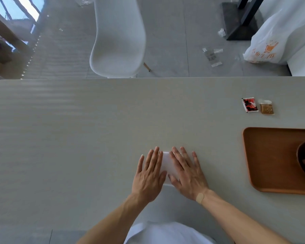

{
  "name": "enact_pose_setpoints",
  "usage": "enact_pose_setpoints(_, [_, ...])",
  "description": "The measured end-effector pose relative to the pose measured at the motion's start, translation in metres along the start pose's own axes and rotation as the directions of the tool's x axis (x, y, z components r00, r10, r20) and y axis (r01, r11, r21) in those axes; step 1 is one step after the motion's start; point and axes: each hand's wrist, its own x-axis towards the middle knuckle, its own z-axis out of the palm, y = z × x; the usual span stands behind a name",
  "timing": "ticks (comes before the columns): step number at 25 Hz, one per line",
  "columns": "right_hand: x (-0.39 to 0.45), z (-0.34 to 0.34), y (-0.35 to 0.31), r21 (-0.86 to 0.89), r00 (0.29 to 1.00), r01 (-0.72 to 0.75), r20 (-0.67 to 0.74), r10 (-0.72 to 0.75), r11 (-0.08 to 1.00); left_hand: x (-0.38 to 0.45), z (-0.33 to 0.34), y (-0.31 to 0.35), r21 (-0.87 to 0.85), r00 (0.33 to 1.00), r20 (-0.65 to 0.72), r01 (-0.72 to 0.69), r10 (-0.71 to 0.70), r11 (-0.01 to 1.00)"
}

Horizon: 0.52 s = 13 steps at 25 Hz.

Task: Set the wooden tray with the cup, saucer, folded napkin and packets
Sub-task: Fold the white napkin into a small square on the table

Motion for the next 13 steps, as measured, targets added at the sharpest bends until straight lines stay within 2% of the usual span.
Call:
enact_pose_setpoints(3, [-0.008,0.004,0.007,-0.010,1.000,0.014,0.024,-0.013,1.000,-0.013,0.011,0.003,-0.026,1.000,-0.005,-0.031,0.031,0.999])
enact_pose_setpoints(13, [-0.005,0.013,0.013,-0.017,0.999,0.026,0.030,-0.025,1.000,-0.009,0.024,0.002,-0.025,0.997,0.071,0.001,0.001,1.000])
